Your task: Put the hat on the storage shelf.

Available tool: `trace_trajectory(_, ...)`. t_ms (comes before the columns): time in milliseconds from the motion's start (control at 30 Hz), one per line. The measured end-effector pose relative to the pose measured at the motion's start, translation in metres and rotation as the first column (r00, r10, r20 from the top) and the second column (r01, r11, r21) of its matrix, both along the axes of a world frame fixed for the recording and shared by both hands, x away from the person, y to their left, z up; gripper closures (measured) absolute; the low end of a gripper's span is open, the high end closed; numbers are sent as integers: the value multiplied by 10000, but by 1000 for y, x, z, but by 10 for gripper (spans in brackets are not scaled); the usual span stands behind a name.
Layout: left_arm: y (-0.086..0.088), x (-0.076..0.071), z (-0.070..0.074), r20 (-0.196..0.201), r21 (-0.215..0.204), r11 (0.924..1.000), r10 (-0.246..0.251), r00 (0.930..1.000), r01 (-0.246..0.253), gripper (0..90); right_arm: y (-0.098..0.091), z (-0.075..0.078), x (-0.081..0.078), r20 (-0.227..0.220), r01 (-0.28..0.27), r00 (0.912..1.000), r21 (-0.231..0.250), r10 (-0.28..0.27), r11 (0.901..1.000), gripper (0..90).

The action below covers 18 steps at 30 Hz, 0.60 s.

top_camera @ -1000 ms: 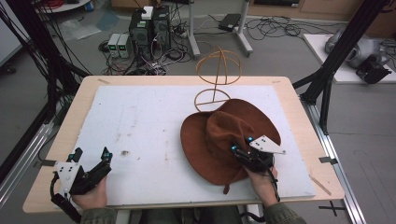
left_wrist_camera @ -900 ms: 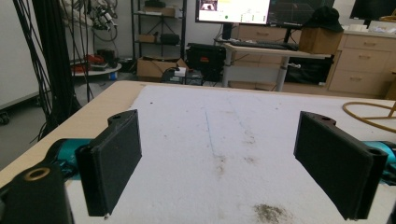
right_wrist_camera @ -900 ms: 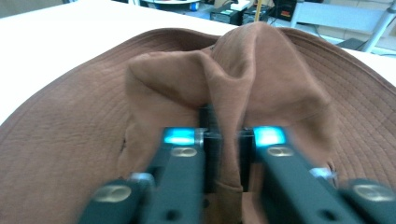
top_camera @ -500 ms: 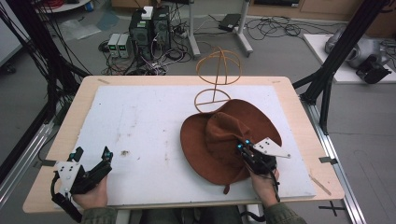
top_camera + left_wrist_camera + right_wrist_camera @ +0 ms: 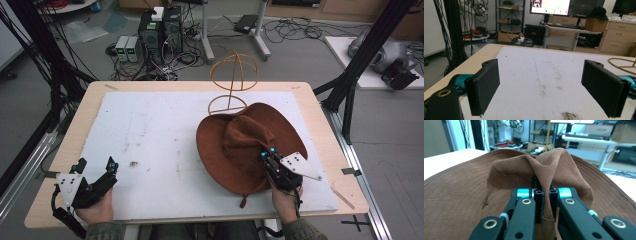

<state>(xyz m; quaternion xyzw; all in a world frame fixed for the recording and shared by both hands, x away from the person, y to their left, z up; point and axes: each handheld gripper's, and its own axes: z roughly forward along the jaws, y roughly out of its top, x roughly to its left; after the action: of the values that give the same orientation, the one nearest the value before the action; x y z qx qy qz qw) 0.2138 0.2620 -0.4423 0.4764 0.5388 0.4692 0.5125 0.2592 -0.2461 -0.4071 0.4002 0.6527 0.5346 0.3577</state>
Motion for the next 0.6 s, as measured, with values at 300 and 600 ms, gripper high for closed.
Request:
trace_trajectory(300, 0, 0, 0, -29, -55, 10000, 12, 10000, -12, 153, -5, 14, -12, 912, 320, 9953, 108, -328, 9994, 889)
trace_trajectory(600, -8, 1, 0, -29, 228, 9996, -181, 9998, 181, 153, -7, 29, -23, 1863, 408, 9816, 153, -429, 9991, 888)
